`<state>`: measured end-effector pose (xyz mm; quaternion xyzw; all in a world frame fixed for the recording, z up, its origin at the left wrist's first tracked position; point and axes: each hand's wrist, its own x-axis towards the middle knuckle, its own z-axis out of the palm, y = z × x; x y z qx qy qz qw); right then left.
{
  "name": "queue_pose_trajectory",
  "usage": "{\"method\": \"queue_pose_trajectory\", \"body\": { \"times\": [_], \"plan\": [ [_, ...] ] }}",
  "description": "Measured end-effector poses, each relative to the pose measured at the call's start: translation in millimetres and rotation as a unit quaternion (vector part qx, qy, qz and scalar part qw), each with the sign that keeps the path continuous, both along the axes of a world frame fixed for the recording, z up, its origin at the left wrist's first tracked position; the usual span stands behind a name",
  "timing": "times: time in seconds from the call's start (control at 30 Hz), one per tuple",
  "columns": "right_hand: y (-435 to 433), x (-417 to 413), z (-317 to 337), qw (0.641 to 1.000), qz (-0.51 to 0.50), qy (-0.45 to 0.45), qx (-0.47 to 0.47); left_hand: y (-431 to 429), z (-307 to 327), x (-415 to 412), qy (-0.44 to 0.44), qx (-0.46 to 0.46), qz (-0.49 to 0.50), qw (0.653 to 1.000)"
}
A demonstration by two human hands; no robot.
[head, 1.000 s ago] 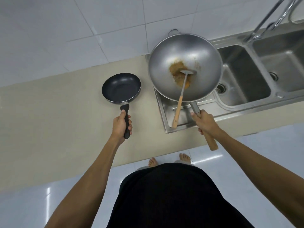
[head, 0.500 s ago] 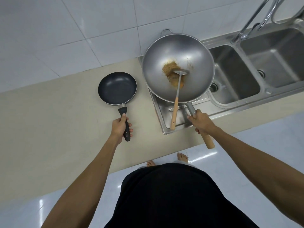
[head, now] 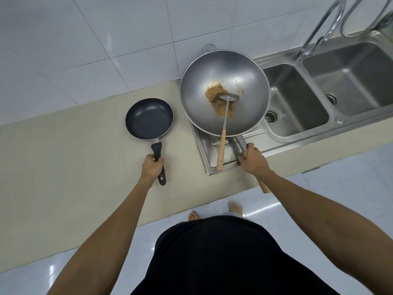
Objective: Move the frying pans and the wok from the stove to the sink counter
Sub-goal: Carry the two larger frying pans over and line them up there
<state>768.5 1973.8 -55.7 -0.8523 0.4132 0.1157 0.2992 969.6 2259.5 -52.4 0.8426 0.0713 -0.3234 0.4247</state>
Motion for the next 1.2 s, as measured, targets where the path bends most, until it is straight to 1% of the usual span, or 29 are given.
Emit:
{"method": "queue_pose_trajectory", "body": {
  "times": [0.1,0.17,0.23,0.33,0.47,0.57,0.73,0.8,0.97,1.03,1.13,1.2],
  "plan": [
    [-3.9,-4.2,3.3,1.0,0.001,0.0,0.01,-4.3,9.1,1.7,-0.106,0.082,-0.054,0.989],
    [-8.8,-7.0,7.4,1.0,-0.004,0.002,0.023,-11.8,20.1,4.2,-0.179,0.109,-0.098,0.973],
    [-14.5,-9.3,13.5,0.999,-0.014,-0.006,0.029,-25.0,32.2,7.9,-0.234,0.11,-0.154,0.954],
    [-22.8,-16.4,25.7,0.998,-0.046,-0.031,0.025,-55.8,52.3,8.5,-0.292,0.087,-0.25,0.919],
    [-41.0,-48.4,37.8,0.996,-0.078,-0.032,-0.007,-110.3,73.6,-4.1,-0.351,0.052,-0.387,0.851],
    [-63.6,-84.1,44.4,0.993,-0.1,-0.017,-0.055,-153.8,83.3,-25.0,-0.37,0.047,-0.464,0.803],
    [-116.2,-159.6,54.3,0.991,-0.063,0.053,-0.102,-223.0,89.0,-83.8,-0.34,0.047,-0.549,0.762],
    [-144.2,-193.9,58.8,0.991,-0.058,0.061,-0.101,-252.2,89.7,-109.0,-0.336,0.054,-0.577,0.743],
    [-216.9,-289.7,72.1,0.987,-0.1,0.065,-0.108,-339.2,90.2,-182.7,-0.336,0.093,-0.63,0.694],
    [-244.3,-331.5,75.1,0.985,-0.112,0.068,-0.116,-379.0,89.7,-217.7,-0.355,0.105,-0.64,0.673],
    [-275.4,-397.1,73.3,0.981,-0.128,0.089,-0.114,-436.4,87.2,-278.6,-0.363,0.108,-0.659,0.65],
    [-288.1,-440.3,65.8,0.978,-0.144,0.106,-0.106,-467.4,83.4,-319.9,-0.345,0.108,-0.677,0.641]
  ]
}}
